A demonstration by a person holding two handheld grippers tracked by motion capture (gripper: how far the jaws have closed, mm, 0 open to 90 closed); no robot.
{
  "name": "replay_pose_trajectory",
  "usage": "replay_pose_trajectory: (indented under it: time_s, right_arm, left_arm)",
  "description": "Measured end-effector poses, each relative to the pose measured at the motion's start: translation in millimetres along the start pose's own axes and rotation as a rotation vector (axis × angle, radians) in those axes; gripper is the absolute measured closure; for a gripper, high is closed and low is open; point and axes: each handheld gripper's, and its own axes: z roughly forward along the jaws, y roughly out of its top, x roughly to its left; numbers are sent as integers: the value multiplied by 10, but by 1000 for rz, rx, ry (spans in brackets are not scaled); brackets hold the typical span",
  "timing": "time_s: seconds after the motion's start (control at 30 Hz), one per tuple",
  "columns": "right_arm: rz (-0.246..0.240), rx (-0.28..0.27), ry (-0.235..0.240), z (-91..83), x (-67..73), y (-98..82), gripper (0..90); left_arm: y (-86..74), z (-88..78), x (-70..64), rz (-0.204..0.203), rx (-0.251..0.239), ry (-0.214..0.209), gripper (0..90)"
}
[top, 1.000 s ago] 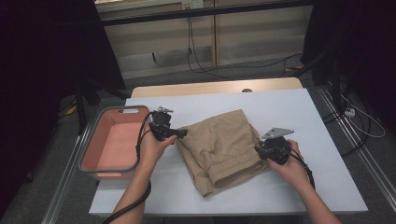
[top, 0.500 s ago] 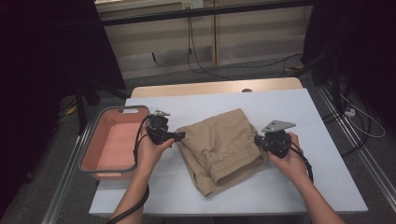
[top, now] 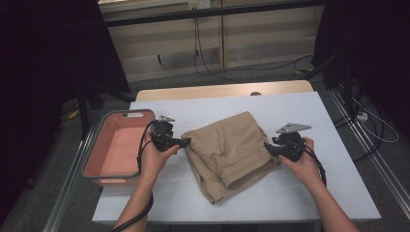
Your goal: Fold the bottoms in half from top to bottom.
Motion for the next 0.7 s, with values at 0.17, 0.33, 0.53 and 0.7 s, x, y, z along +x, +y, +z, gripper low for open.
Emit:
replay_pose_trajectory:
  time_s: [0.17,0.33,0.53,0.7]
  right_arm:
    - [22,19,21,-92,-11,-122,540]
    - [24,79,31,19,10,-222,608]
    - [49,69,93,24,-9,-222,854]
    - [55,71,107,-27,13,-231,887]
  left_arm:
    - [-8,-21,-19,-3,-4,-4,177]
    - [-21,-18,-44,-4,-4,-3,173]
    - [-30,-15,-37,-3,-1,-8,170]
    - [-36,-1,-43,-7,2,-5,170]
